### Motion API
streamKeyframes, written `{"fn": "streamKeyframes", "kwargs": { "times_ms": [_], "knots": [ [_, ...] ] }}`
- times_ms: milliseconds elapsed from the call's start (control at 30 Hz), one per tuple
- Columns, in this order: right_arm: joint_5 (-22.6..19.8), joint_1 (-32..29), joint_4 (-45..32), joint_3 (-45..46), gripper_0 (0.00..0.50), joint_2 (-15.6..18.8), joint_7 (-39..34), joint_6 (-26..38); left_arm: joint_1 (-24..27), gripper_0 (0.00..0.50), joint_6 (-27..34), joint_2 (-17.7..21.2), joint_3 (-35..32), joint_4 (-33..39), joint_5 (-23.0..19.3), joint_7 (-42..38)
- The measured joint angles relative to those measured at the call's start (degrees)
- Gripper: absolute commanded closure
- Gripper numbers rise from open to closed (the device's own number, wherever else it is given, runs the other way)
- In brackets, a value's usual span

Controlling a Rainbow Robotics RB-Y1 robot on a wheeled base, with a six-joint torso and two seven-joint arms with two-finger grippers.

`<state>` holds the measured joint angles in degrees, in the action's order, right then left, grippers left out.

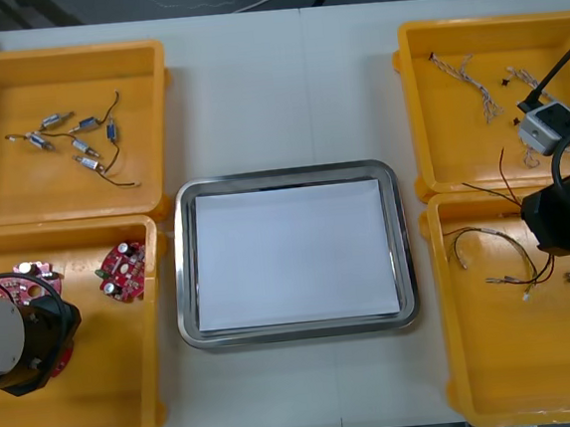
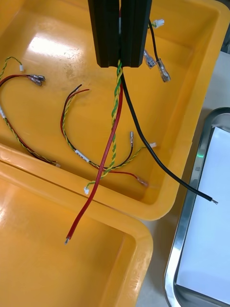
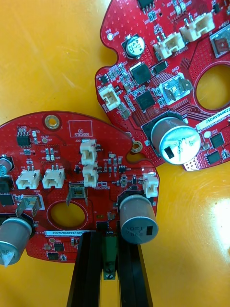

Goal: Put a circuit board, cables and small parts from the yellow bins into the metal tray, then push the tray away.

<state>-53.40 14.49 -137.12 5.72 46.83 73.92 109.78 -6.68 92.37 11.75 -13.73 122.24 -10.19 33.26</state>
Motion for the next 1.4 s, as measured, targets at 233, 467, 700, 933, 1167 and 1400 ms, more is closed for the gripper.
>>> {"fn": "streamKeyframes", "kwargs": {
  "times_ms": [233,467,700,933,1167,1400],
  "knots": [
    [-0.17,0.0,0.0,0.0,0.5,0.02,0.0,0.0,0.04,0.5,0.01,0.0,0.0,0.02,0.07,0.01],
    [-0.19,0.0,0.0,0.0,0.5,0.02,-0.01,0.0,1.06,0.5,7.97,0.52,-0.02,4.3,-0.1,0.49],
    [-0.19,0.01,0.0,0.0,0.5,0.02,-0.01,0.0,1.71,0.5,14.49,3.27,-0.03,11.46,-2.42,1.46],
    [-0.2,0.01,0.0,0.0,0.5,0.02,-0.01,0.0,1.85,0.5,17.02,6.67,-0.96,18.27,-7.83,3.22],
    [-0.22,0.02,0.0,0.0,0.5,0.02,-0.01,0.0,4.5,0.5,17.19,8.2,0.98,23.49,-9.18,3.94],
    [-0.23,0.02,0.0,0.0,0.5,0.02,-0.01,0.01,7.4,0.5,17.21,11.11,11.11,24.3,-9.18,4.8]
  ]
}}
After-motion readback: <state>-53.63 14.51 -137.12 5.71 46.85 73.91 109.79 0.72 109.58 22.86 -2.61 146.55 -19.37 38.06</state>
